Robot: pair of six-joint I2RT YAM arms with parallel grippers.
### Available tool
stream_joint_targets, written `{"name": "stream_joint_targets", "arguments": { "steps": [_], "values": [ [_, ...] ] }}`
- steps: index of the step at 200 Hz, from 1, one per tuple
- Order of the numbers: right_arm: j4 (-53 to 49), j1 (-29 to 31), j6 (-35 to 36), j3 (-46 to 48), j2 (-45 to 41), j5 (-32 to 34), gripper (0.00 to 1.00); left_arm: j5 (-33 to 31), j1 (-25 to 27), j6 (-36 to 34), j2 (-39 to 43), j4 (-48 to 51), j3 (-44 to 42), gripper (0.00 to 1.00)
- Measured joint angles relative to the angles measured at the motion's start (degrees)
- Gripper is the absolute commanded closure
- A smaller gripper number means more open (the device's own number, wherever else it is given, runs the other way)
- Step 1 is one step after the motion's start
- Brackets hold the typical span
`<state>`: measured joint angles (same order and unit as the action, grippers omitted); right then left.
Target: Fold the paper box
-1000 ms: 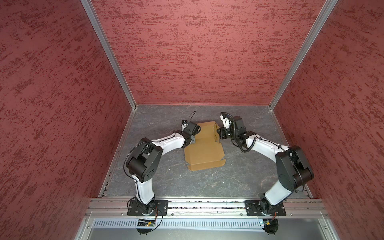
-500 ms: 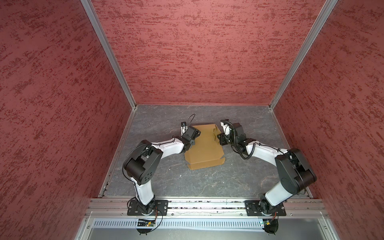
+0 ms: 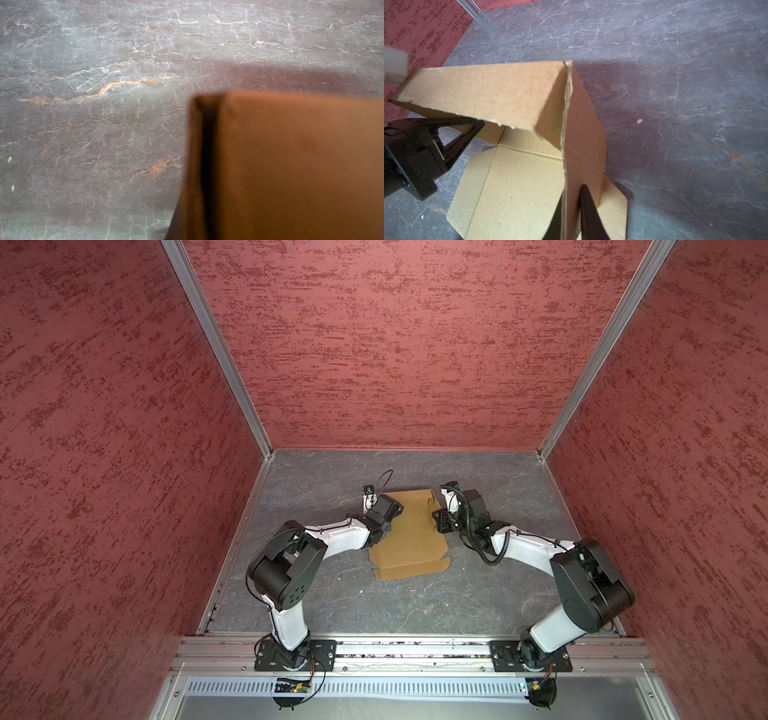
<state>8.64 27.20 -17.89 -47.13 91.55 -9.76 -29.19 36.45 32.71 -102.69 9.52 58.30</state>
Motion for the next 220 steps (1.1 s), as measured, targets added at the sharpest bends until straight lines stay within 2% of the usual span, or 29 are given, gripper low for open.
{"name": "stream_joint_targets", "arguments": {
  "steps": [45,101,220],
  "values": [
    [1.8,0.6,-1.6,1.3,-0.1,0.2,0.81,-0.8,0.3,0.0,0.0,-0.5,-0.4,1.00],
    [0.1,0.9,-1.9,2.3,-0.8,1.9,0.63,-1.4,0.5,0.1,0.0,-1.5,-1.0,1.00],
    [-2.9,0.9,-0.6,2.3,-3.5,4.1,0.55,-1.7,0.5,0.0,-0.1,-1.6,-1.0,1.00]
  ]
}}
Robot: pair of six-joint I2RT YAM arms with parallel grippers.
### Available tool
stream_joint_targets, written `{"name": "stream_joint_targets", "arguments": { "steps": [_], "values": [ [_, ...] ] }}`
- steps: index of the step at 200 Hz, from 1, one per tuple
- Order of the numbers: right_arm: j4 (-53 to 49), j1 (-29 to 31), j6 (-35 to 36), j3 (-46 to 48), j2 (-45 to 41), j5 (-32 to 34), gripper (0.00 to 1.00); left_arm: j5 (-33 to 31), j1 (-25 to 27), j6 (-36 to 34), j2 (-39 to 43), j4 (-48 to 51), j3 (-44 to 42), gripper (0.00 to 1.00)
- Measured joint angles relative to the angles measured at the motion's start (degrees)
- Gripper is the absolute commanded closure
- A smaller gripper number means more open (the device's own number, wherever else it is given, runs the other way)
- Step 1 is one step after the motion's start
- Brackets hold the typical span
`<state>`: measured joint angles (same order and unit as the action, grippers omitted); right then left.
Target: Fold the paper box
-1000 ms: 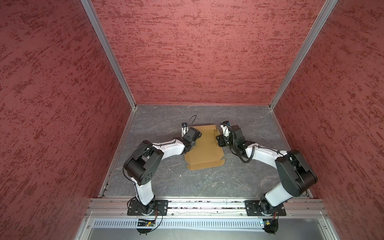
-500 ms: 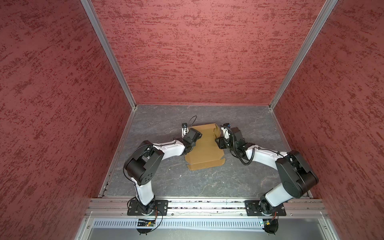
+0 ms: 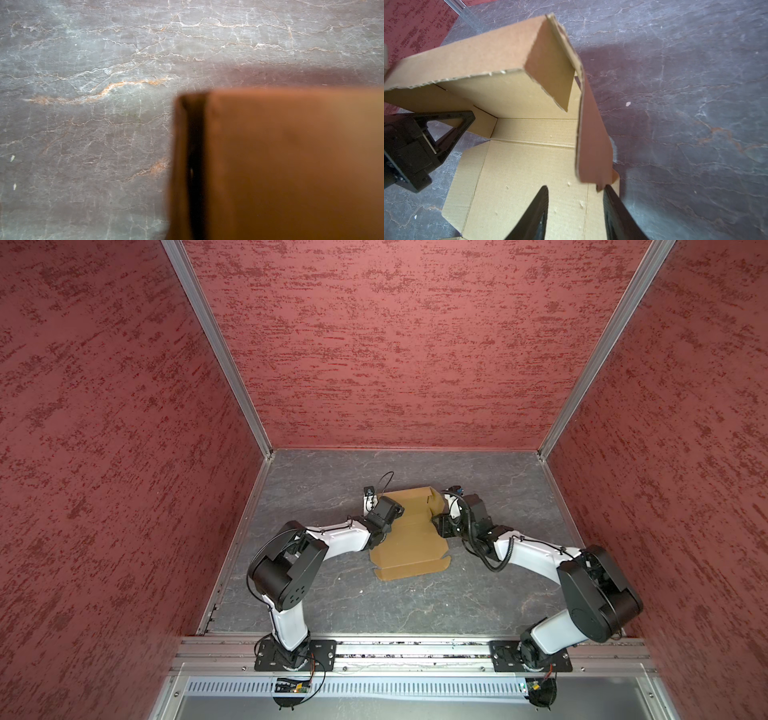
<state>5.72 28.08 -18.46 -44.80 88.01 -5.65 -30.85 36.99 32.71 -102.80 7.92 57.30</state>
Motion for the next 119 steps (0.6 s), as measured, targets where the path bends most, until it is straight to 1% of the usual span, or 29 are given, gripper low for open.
{"name": "stream_joint_targets", "arguments": {
  "steps": [119],
  "values": [
    [0.0,-0.4,0.2,1.1,-0.8,0.1,0.54,-3.0,1.3,-0.1,-0.3,-2.5,-1.7,1.00]
  ]
}}
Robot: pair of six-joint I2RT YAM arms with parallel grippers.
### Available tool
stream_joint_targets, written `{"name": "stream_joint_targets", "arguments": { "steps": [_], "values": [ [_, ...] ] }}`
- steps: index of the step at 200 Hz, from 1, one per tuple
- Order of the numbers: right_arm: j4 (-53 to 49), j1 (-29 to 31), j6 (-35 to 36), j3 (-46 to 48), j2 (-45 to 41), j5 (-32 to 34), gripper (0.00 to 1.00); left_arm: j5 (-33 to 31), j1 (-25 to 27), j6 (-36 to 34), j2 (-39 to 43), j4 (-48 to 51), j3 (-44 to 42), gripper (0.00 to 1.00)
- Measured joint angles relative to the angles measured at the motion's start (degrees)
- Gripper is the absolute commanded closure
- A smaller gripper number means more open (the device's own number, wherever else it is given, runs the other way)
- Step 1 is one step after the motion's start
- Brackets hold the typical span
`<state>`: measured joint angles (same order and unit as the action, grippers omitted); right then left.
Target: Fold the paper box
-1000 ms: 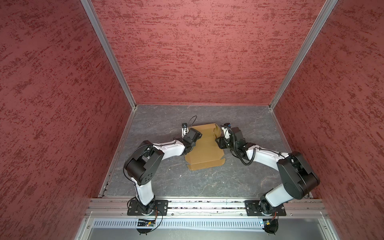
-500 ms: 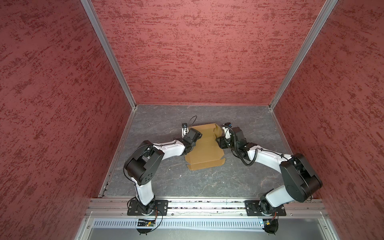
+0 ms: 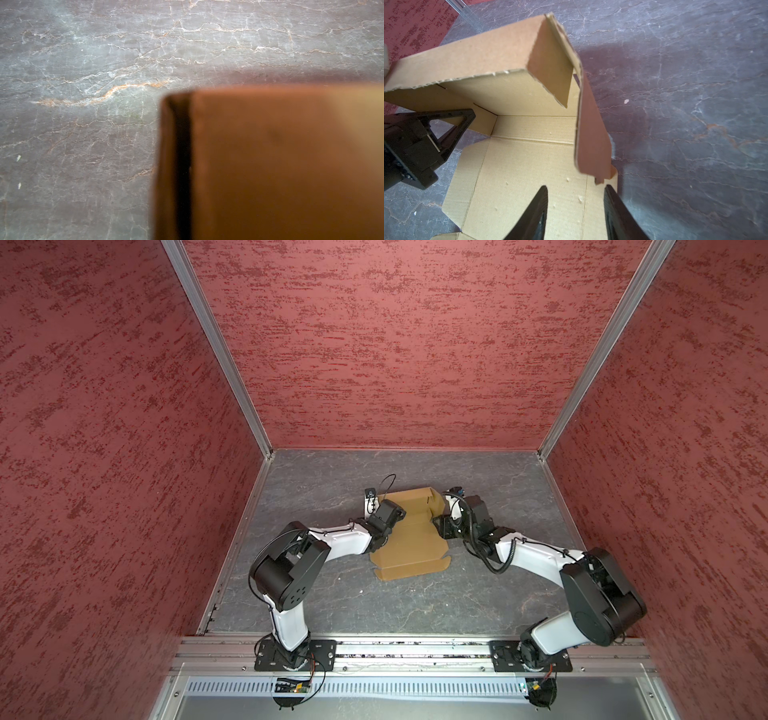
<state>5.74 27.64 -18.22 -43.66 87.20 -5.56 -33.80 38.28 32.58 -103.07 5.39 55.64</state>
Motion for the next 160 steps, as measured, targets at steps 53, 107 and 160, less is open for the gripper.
{"name": "stream_joint_targets", "arguments": {
  "steps": [53,107,160],
  "values": [
    [-3.3,-0.8,0.9,2.2,-6.5,0.8,0.51,-0.9,0.3,0.0,-0.2,-0.5,-0.2,1.00],
    [-6.8,-4.0,2.5,3.3,-16.3,2.5,0.48,-1.3,0.3,0.0,-0.5,-0.9,-0.2,1.00],
    [-7.0,-11.4,4.3,2.9,-13.2,2.7,0.48,-1.2,0.3,0.0,-0.5,-0.9,-0.2,1.00]
  ]
}}
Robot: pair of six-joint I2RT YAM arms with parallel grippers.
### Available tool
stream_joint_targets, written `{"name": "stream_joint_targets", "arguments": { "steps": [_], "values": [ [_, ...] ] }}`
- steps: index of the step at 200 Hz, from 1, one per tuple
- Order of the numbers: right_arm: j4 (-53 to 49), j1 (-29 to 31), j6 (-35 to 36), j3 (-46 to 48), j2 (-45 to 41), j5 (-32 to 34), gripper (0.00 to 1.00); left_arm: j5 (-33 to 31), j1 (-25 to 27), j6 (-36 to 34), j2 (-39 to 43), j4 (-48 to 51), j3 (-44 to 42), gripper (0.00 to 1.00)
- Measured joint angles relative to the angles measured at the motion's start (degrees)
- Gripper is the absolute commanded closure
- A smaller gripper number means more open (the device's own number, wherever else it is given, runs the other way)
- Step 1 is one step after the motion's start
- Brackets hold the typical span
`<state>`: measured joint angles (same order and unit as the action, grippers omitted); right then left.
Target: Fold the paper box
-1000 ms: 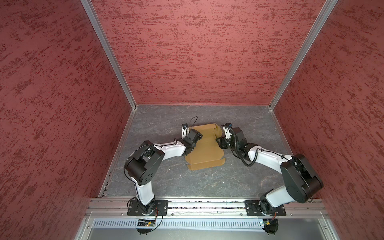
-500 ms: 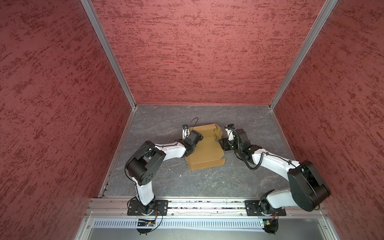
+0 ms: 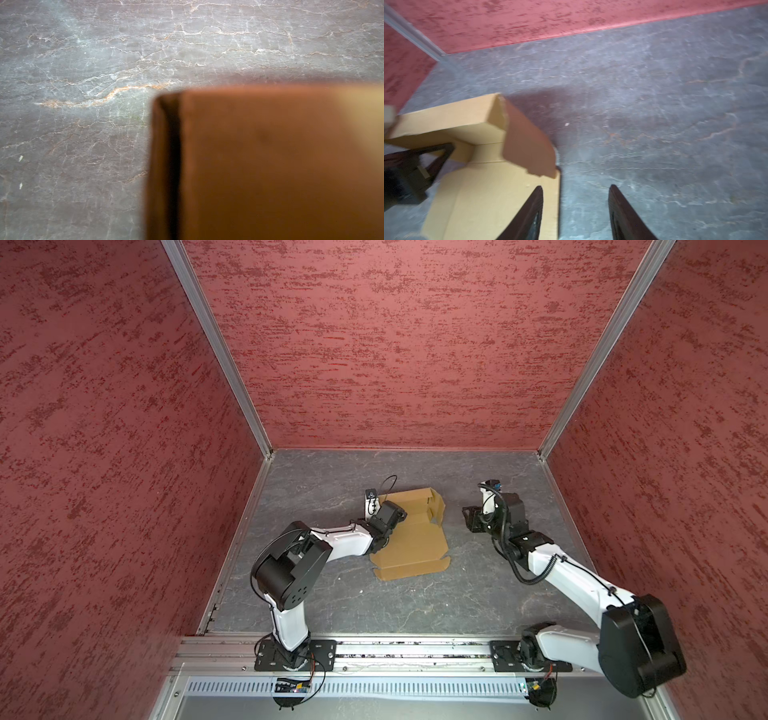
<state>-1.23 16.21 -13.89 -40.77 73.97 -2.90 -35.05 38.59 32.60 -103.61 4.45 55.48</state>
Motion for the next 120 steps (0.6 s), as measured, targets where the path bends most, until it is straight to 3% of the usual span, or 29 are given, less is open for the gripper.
{"name": "stream_joint_targets", "arguments": {
  "steps": [56,120],
  "values": [
    [3.9,-0.8,3.5,-6.3,17.5,-5.2,0.48,0.0,0.0,0.1,0.0,0.0,0.0,1.00],
    [7.4,0.6,6.4,-11.4,21.2,-11.8,0.47,0.0,0.0,0.1,0.0,0.0,0.0,1.00]
  ]
}}
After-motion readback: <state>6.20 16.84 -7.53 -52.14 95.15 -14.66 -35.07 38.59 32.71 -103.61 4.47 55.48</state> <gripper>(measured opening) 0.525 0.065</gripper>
